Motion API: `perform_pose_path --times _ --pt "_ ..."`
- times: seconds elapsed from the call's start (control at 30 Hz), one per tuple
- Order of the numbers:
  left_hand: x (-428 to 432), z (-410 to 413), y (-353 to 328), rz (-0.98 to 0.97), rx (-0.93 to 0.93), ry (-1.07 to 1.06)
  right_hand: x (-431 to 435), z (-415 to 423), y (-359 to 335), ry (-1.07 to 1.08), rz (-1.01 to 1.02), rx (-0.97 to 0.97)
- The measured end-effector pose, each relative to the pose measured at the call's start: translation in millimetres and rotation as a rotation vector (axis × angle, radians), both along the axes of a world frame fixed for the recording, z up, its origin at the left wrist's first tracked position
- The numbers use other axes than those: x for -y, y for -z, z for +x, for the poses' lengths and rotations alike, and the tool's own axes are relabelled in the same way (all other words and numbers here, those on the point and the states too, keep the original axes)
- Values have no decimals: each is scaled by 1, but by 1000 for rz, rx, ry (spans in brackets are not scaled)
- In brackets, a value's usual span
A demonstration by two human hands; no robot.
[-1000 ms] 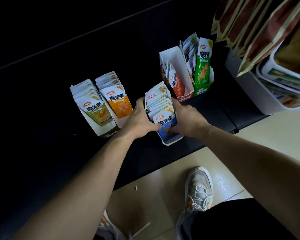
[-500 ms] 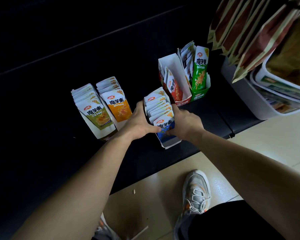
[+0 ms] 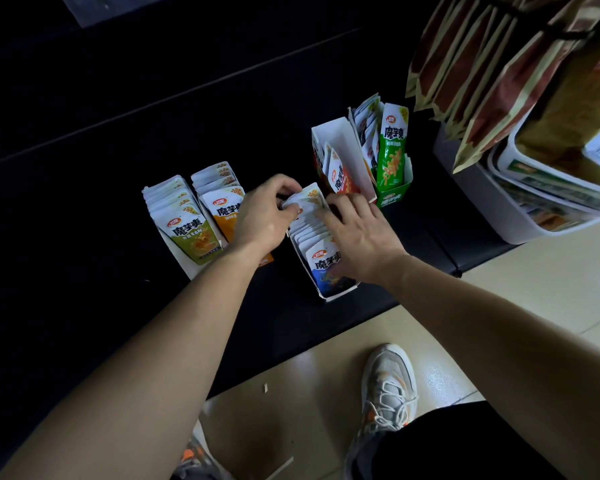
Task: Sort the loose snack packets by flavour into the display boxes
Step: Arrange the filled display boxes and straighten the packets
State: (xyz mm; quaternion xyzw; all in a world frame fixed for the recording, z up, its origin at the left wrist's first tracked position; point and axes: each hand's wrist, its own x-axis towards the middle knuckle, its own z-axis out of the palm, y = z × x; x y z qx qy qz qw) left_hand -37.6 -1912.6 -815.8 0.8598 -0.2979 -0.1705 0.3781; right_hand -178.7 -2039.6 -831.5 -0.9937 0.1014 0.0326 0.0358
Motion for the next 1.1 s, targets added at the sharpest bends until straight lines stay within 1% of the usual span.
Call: perform_pose_path --times 0.07,0.13,0.23,0.3,0.43,0.53,0.6,0.77,0.9,1.0,1.1 --pt "3 3 1 -2 25 -7 0 1 2 -26 -89 35" --pt "5 5 2 -19 37 -26 1 4 2 -100 -150 67" --pt "9 10 2 -8 82 -57 -1 9 5 -212 -190 -1" --pt "10 12 2 2 67 -73 -2 9 8 -205 -201 -49" --pt "7 13 7 -29 -25 -96 -7 13 6 -182 -257 -96" --pt "4 16 10 -54 -64 -92 -12 18 4 -187 -246 -133" --pt "3 16 10 -53 -60 -87 -13 20 4 -190 -230 -130" --pt "2 18 8 -51 -81 -65 -10 24 0 -216 -198 -203" --pt "2 16 6 -43 -61 -75 -7 18 1 -228 -174 -179" --pt "2 15 5 -33 2 -50 -6 12 6 -230 -184 -105" --pt "1 15 4 -30 8 -18 -8 5 9 -210 -179 2"
